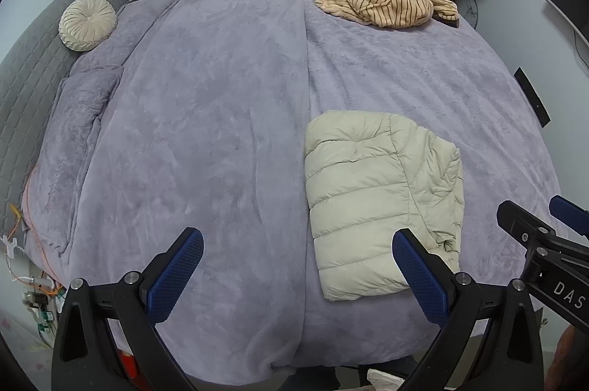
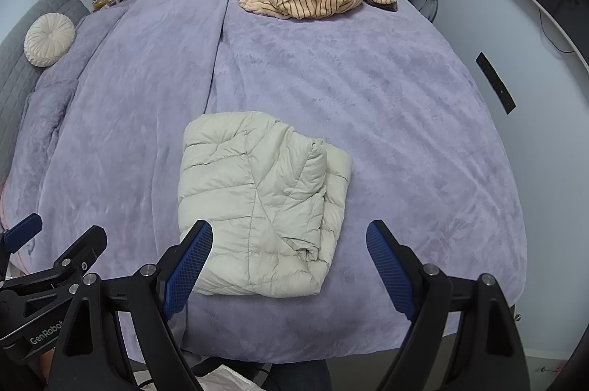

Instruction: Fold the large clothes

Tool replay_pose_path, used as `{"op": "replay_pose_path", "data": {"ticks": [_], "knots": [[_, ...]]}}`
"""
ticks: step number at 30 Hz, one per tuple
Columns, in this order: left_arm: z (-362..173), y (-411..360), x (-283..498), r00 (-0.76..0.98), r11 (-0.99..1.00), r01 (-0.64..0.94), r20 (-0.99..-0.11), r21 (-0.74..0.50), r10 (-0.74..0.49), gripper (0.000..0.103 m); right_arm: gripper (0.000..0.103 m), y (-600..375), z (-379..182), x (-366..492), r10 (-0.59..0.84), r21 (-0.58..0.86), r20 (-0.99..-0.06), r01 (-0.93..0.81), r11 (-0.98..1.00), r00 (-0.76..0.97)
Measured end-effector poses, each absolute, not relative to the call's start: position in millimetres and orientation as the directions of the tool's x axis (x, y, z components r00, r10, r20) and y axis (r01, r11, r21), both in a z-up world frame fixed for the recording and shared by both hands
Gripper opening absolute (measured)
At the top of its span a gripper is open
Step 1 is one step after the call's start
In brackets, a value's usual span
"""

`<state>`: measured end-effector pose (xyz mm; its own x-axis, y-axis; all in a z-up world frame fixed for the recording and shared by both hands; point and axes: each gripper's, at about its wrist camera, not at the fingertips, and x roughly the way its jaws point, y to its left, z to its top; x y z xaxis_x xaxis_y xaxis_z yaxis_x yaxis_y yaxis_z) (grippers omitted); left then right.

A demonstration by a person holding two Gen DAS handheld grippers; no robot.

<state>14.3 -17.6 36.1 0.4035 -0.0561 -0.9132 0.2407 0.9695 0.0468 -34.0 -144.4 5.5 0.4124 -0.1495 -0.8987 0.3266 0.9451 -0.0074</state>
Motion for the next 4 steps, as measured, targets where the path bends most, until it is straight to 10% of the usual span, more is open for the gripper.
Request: {"op": "replay_pose_path", "data": {"ticks": [4], "knots": [[34.6,-16.8,15.7,0.393,0.969,0.241,-0.918,0.049,-0.051,0.103,0.088,-145.3,5.2,-34.0,-0.149,-0.007,-0.898,0.325,0.946,0.413]]}}
